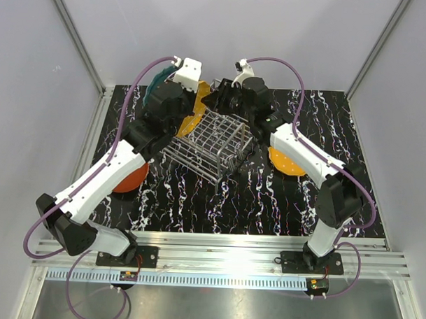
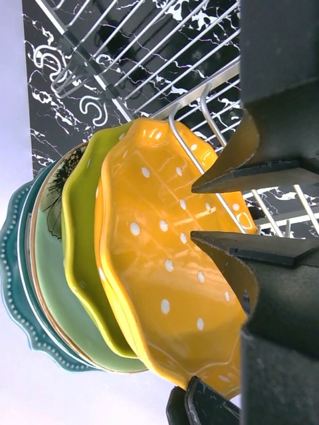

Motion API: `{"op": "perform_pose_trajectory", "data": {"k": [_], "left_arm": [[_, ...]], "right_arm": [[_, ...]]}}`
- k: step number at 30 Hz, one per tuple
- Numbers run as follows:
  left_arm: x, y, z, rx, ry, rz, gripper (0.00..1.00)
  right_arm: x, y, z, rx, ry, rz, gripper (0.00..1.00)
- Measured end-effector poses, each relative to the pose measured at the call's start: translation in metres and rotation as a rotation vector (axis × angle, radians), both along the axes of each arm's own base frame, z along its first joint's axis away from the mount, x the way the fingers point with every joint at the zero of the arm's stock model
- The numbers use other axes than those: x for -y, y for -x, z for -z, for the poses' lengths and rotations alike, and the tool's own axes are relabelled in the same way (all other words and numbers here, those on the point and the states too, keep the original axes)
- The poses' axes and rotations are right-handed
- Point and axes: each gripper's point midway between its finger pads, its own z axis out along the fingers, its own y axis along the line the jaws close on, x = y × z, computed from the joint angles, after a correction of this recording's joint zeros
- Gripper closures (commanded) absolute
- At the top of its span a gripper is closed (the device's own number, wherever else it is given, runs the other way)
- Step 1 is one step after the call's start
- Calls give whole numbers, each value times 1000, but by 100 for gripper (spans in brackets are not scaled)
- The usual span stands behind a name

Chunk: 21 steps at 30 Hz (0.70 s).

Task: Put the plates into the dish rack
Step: Insert the plate into the dish rack

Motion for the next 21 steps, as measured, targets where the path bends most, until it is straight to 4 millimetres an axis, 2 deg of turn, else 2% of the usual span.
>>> {"op": "perform_pose_trajectory", "data": {"k": [5,15,21], "left_arm": [[5,-6,8,-18,-15,3,90],[3,-9,7,-18,-17,-8,91],[3,-8,6,-19,-13,-9,83]], "right_arm": [[0,0,2,-6,6,0,63],[1,1,3,-5,13,-1,63],[1,1,3,-5,13,-2,63]]}}
